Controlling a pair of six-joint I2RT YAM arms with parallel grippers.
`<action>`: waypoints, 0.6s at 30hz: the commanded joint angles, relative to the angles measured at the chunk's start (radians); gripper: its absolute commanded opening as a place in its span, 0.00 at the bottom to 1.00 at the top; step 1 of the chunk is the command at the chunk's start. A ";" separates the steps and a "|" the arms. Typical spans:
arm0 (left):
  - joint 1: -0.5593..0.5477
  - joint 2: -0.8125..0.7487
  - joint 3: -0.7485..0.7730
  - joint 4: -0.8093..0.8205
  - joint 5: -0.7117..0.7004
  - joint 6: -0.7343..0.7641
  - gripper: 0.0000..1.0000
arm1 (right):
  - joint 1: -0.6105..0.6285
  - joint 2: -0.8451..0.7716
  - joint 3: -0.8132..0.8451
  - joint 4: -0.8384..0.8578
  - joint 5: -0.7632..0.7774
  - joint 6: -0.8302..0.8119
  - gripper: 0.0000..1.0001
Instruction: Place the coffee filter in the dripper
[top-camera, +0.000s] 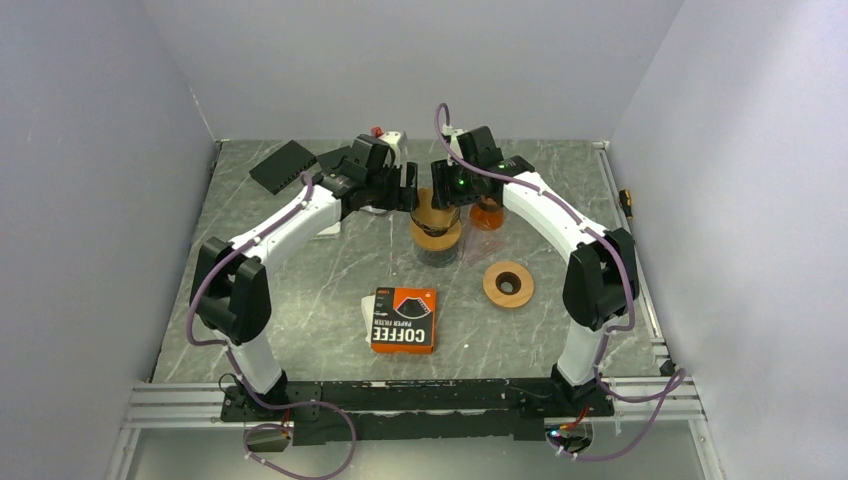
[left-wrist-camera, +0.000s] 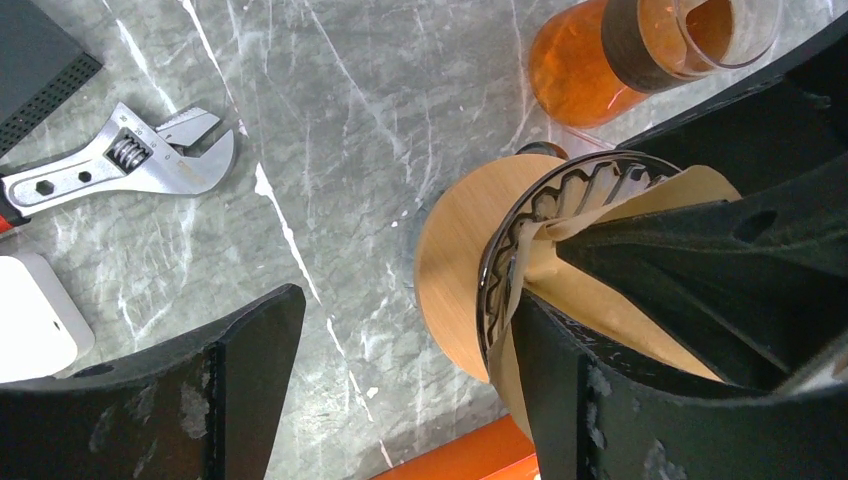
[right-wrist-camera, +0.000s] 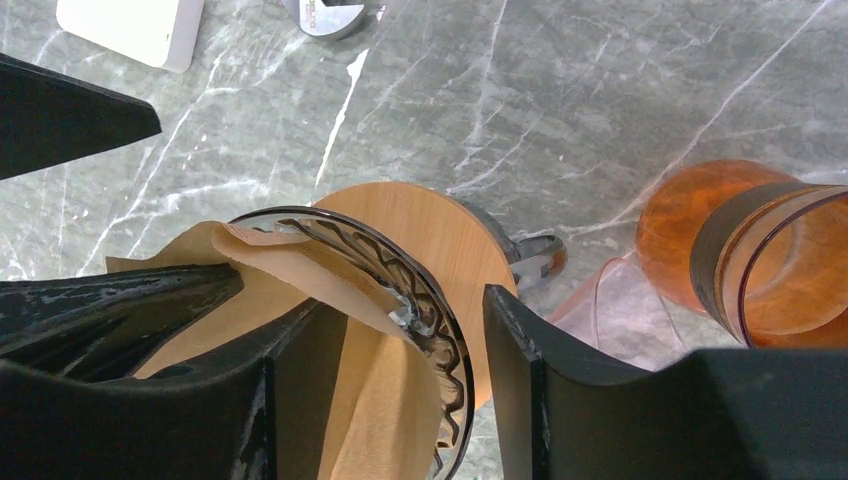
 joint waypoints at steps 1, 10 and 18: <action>-0.005 0.017 0.039 0.020 0.008 0.015 0.81 | -0.001 0.002 0.015 0.017 -0.011 -0.009 0.59; -0.005 0.040 0.047 0.021 0.019 0.012 0.81 | -0.001 0.011 -0.004 0.013 0.004 -0.016 0.73; -0.005 0.044 0.059 0.021 0.019 0.010 0.81 | -0.001 0.021 -0.018 0.006 0.037 -0.028 0.73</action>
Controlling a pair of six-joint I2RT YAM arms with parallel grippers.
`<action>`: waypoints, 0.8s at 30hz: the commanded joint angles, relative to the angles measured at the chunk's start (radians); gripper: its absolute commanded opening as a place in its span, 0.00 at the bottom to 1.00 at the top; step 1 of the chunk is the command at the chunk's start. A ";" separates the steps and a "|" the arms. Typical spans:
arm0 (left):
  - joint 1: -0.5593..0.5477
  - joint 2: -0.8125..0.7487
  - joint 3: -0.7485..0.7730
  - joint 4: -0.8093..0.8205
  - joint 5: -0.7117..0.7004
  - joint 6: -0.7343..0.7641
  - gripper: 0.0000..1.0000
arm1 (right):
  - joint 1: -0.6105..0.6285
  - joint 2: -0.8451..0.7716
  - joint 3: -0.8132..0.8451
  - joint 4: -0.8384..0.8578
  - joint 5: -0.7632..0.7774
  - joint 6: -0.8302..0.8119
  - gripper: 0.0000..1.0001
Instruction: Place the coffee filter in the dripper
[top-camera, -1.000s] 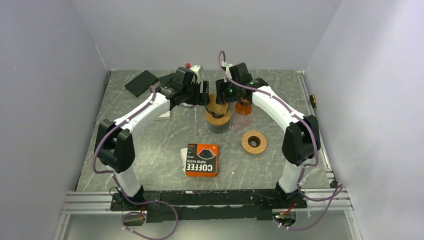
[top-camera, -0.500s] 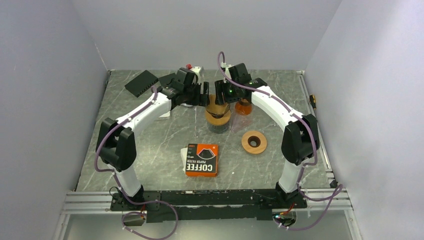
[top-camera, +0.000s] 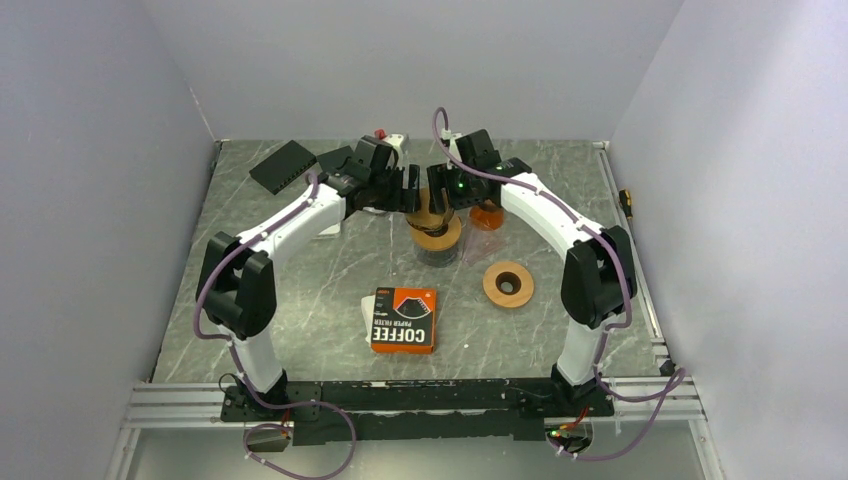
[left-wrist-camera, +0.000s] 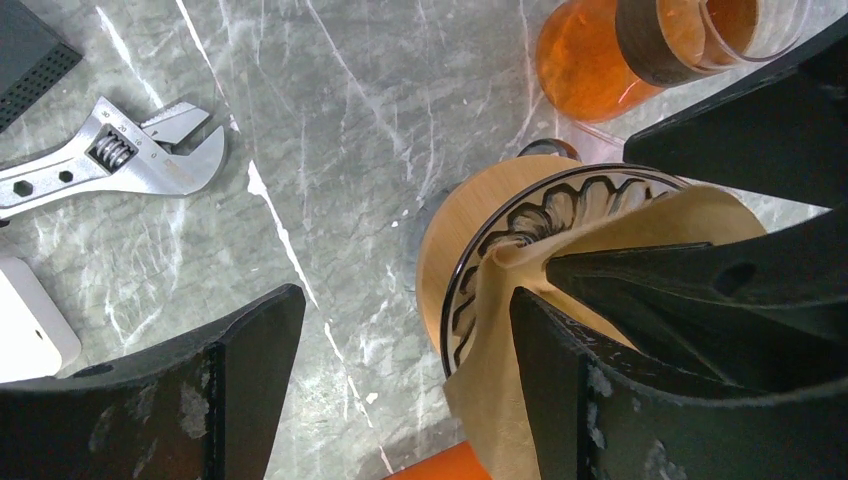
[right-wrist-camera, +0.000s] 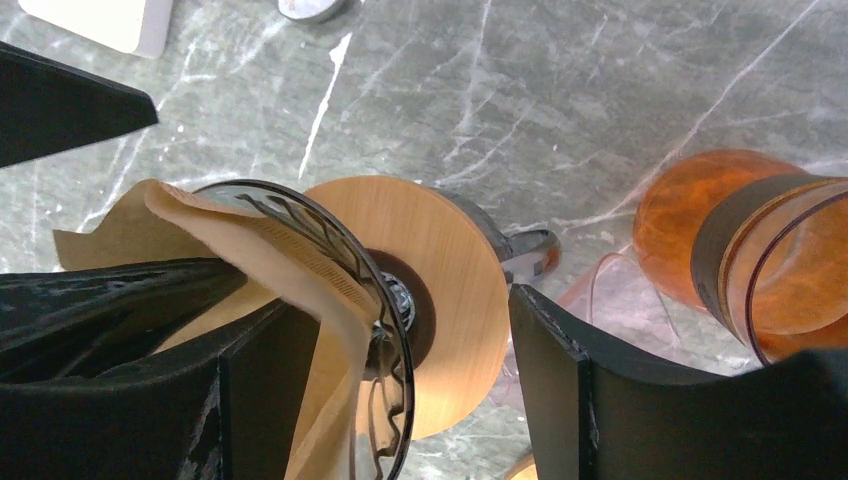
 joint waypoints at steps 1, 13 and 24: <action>-0.005 -0.001 0.048 0.022 0.012 0.010 0.81 | -0.001 0.007 -0.013 0.007 0.032 -0.020 0.72; -0.005 0.007 0.048 0.038 0.033 0.004 0.80 | -0.001 -0.002 -0.029 0.000 0.052 -0.020 0.53; -0.005 0.012 0.044 0.052 0.075 -0.003 0.68 | -0.009 -0.010 -0.050 0.012 0.010 0.001 0.42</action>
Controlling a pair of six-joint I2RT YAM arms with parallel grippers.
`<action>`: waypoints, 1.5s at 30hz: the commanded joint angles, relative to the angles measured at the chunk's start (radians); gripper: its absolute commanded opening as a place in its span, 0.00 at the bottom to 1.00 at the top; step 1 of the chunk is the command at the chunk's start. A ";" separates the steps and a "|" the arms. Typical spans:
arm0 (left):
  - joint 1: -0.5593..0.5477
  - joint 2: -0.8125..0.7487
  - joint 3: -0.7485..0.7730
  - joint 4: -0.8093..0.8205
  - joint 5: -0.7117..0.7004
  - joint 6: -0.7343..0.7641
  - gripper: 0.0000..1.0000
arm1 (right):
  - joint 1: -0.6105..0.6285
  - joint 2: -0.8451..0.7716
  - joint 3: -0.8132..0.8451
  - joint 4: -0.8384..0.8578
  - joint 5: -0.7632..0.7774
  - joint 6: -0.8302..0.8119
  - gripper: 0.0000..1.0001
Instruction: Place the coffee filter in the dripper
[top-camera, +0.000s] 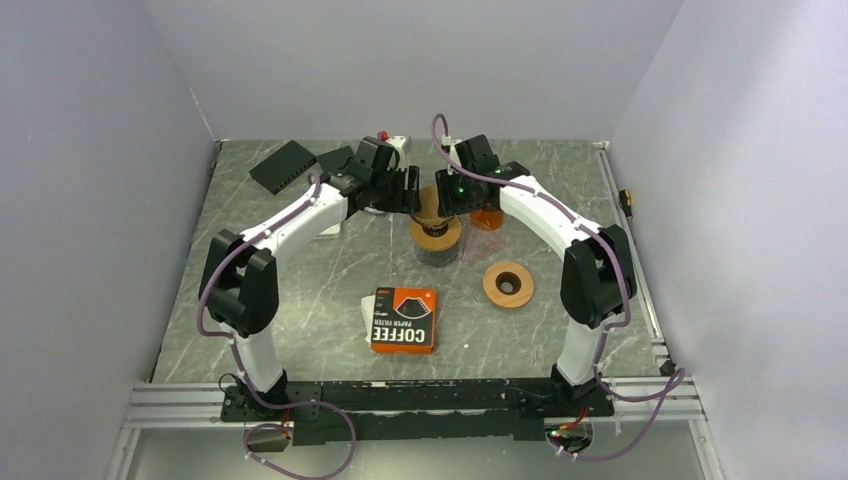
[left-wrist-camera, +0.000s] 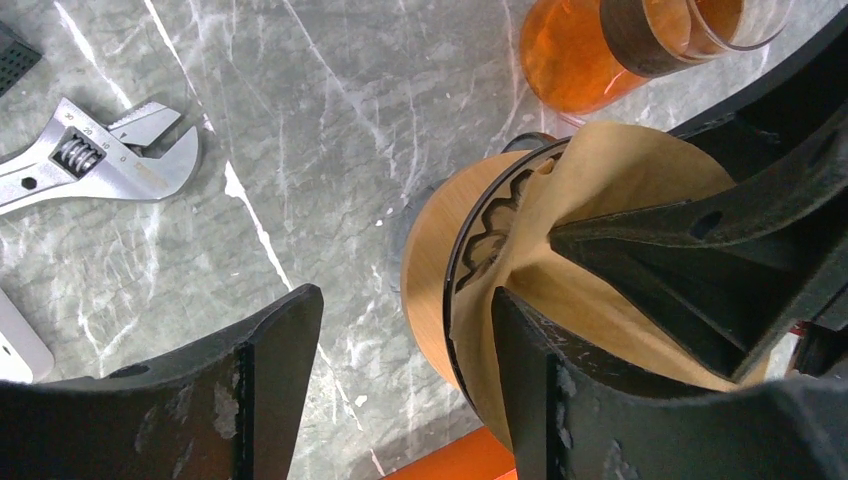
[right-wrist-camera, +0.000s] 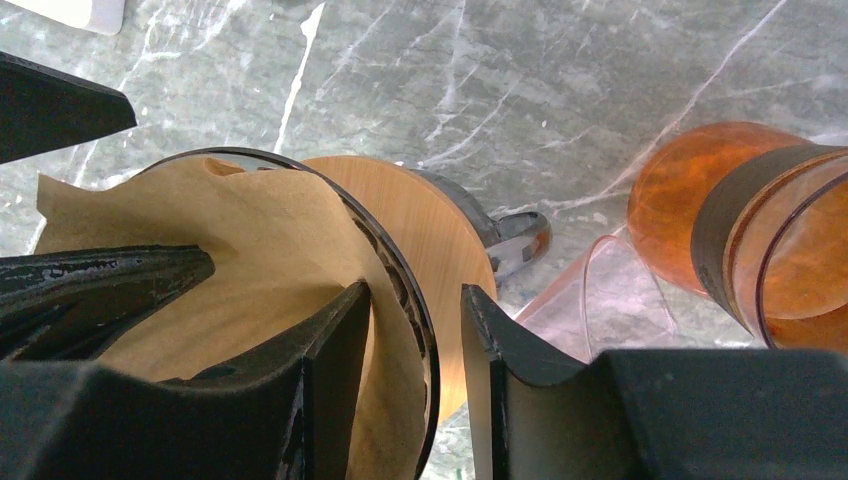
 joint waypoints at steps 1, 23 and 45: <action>-0.005 -0.008 0.035 0.048 0.044 -0.003 0.68 | -0.011 -0.015 -0.012 0.015 -0.028 0.014 0.42; -0.005 -0.007 0.024 0.093 0.103 -0.003 0.55 | -0.038 -0.021 -0.032 0.046 -0.120 0.019 0.61; -0.004 0.036 0.023 0.063 0.089 0.010 0.49 | -0.036 -0.041 -0.060 0.036 -0.074 0.005 0.49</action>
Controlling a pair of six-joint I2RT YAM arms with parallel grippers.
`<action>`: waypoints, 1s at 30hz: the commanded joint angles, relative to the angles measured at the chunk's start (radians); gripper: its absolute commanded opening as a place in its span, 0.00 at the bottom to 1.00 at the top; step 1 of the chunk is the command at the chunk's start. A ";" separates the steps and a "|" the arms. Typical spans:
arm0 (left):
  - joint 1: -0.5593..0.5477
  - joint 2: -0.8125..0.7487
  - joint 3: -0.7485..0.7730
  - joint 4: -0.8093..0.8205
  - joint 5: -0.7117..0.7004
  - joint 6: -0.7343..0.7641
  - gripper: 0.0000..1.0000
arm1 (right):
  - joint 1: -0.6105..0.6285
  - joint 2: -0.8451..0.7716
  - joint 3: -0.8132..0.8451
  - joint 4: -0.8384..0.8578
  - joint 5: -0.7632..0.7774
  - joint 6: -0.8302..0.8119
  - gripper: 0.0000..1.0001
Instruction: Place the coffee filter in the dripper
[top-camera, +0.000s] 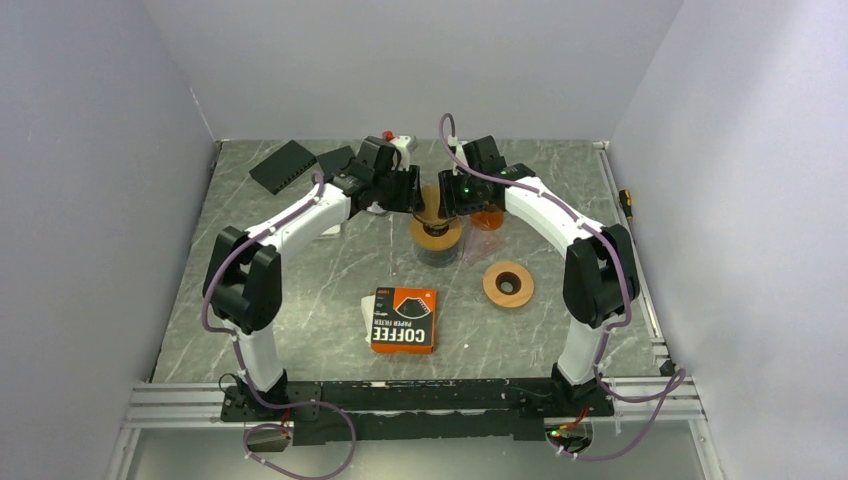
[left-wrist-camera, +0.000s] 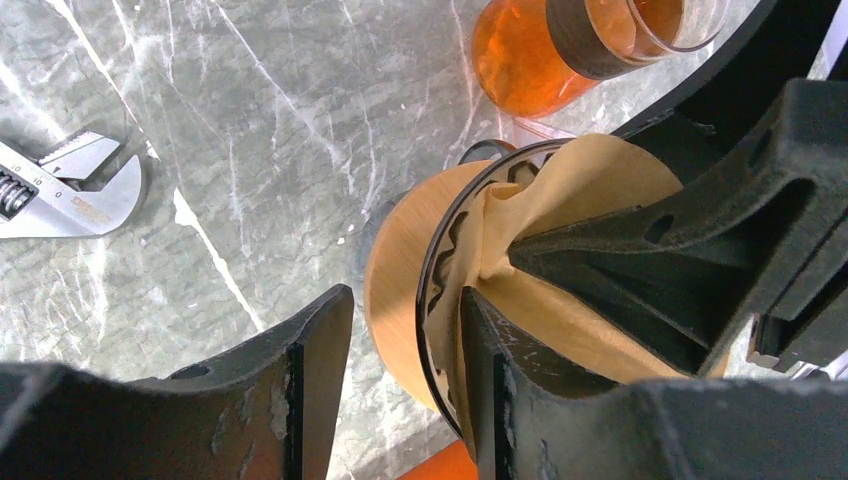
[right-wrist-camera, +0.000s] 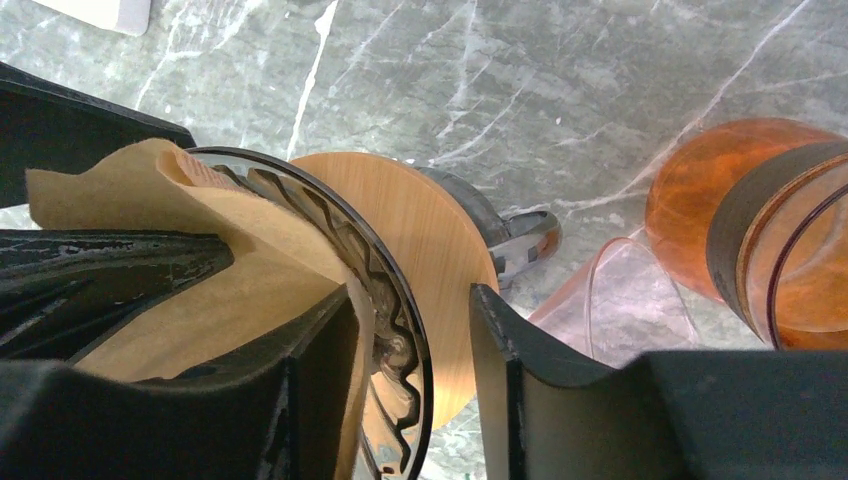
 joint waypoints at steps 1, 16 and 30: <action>-0.005 0.011 0.022 0.005 0.004 0.014 0.48 | 0.000 -0.041 -0.020 0.002 -0.005 -0.010 0.52; -0.004 0.004 0.037 -0.011 -0.002 0.034 0.41 | -0.009 -0.125 -0.014 0.032 -0.052 0.032 0.71; -0.005 -0.003 0.042 -0.011 0.005 0.039 0.42 | -0.032 -0.126 -0.001 0.058 -0.059 0.026 0.90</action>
